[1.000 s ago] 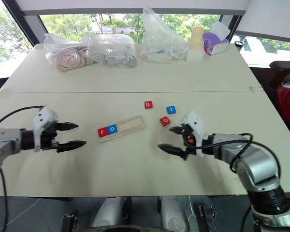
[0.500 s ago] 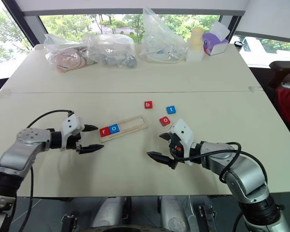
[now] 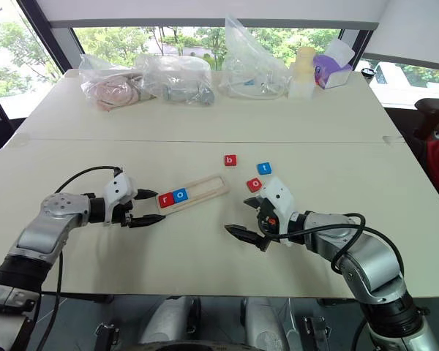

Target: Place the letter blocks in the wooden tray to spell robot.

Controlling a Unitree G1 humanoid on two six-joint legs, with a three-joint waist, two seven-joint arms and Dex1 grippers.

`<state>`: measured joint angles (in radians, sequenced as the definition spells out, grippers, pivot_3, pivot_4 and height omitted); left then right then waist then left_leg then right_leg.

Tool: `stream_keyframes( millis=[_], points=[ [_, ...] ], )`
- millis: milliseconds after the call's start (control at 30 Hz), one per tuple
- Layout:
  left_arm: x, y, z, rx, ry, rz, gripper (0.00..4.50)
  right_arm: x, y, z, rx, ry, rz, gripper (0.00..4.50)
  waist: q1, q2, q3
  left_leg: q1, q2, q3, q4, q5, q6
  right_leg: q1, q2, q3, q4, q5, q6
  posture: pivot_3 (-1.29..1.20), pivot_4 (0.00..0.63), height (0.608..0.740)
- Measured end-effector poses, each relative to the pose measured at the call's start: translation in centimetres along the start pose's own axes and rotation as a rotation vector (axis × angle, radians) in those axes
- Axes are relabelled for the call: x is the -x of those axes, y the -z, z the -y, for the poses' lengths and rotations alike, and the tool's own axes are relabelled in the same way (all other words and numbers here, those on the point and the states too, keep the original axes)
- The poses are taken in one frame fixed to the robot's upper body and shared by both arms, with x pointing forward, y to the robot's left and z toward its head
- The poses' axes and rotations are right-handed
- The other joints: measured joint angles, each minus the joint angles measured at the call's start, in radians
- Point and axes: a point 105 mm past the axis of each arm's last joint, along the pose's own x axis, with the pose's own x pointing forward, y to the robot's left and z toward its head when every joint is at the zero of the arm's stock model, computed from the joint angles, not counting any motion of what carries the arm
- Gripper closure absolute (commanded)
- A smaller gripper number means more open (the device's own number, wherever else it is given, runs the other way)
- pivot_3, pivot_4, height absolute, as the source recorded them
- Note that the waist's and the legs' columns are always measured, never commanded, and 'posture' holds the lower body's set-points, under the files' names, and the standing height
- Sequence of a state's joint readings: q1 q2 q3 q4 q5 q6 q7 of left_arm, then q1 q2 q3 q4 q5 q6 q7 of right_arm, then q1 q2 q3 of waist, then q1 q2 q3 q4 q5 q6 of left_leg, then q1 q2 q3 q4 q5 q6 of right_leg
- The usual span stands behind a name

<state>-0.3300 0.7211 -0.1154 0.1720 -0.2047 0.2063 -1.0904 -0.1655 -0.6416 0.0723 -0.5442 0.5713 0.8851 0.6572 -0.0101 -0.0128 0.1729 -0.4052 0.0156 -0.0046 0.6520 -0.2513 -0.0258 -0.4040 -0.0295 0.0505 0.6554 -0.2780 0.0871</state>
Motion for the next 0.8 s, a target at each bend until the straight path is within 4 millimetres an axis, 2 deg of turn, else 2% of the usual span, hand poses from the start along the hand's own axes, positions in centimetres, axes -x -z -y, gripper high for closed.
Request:
stream_keyframes(
  millis=[133,233,300,400,567,800],
  points=[
    [-0.2,-0.3,-0.4,-0.029,0.029,0.001,1.41,0.1,0.0,0.2,0.004,0.01,0.001,0.0,0.0,0.0,0.0,0.0,0.0,0.0,0.0,0.0,0.0,0.0,0.0,0.0,0.0,0.0,0.0,0.0,0.15,0.735],
    [-0.3,-0.8,0.1,-0.075,0.119,0.0,1.41,0.5,0.2,1.1,-0.005,0.042,-0.002,0.0,-0.001,0.0,0.0,-0.001,0.0,0.0,0.0,0.0,0.0,-0.001,0.001,0.0,0.0,0.0,0.0,0.0,0.15,0.735],
    [-0.8,-1.1,0.6,-0.161,0.205,-0.012,1.41,0.9,0.7,1.8,-0.006,0.071,-0.025,0.0,0.0,0.0,0.0,-0.002,0.0,0.0,0.0,0.0,0.0,-0.002,0.001,0.0,-0.001,0.0,0.0,0.0,0.15,0.735],
    [-1.1,-1.8,0.3,-0.294,0.277,-0.041,1.41,1.5,1.0,2.5,0.008,0.108,-0.043,0.0,-0.001,0.0,0.0,-0.003,-0.001,0.0,-0.001,0.0,0.0,-0.003,0.001,0.0,-0.001,0.0,0.001,0.0,0.15,0.735],
    [-2.4,-2.3,-0.3,-0.309,0.332,-0.028,1.41,2.3,1.7,2.3,-0.022,0.141,-0.041,0.0,0.0,0.0,0.0,-0.003,-0.001,0.0,-0.001,0.0,0.0,-0.002,0.002,-0.001,-0.001,0.0,0.001,0.0,0.15,0.735],
    [-2.6,-2.3,-0.4,-0.281,0.369,-0.031,1.41,2.9,1.8,1.9,-0.034,0.162,-0.034,0.0,-0.003,-0.001,0.0,-0.003,-0.001,-0.001,-0.001,0.0,0.0,-0.002,0.003,-0.001,-0.001,0.0,0.002,0.0,0.15,0.735]
  ],
)
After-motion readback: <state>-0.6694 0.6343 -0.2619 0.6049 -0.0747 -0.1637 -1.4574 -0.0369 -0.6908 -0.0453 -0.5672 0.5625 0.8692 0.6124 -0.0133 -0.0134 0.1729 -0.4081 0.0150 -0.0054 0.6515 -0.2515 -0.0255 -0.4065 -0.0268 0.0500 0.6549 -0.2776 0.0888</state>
